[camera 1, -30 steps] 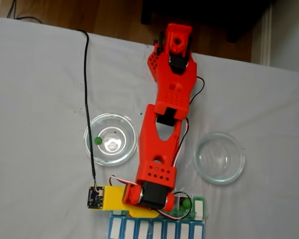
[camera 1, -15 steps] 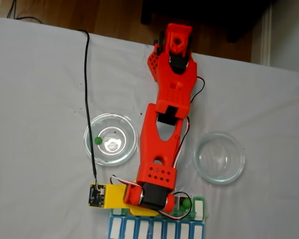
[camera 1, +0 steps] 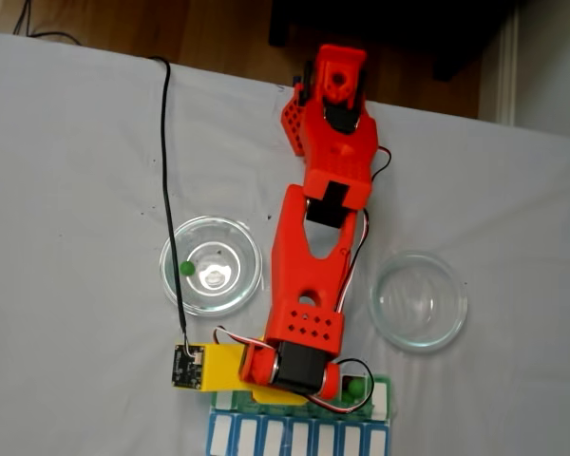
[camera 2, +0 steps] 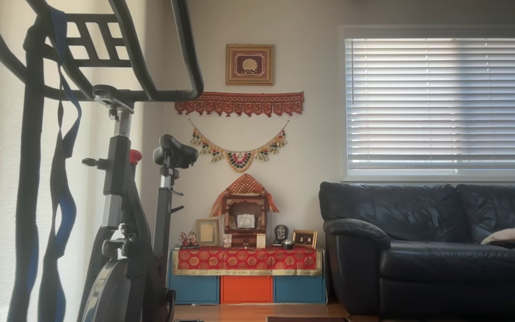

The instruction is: Sort medicines into box.

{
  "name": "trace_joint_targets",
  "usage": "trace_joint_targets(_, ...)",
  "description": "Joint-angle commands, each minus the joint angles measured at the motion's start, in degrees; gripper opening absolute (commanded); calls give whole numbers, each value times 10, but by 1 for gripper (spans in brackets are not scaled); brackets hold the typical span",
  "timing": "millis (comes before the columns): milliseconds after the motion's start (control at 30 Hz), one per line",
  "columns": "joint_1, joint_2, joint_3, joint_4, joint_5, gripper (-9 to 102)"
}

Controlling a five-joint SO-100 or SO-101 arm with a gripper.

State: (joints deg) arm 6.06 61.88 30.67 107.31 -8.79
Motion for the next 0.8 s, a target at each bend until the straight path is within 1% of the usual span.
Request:
trace_joint_targets(0, -4, 43, -62, 19, 1, 1)
trace_joint_targets(267, -7, 26, -89, 19, 7, 1)
trace_joint_targets(500, -15, -29, -149, 19, 7, 1)
trace_joint_targets(767, -21, -20, -133, 19, 8, 1)
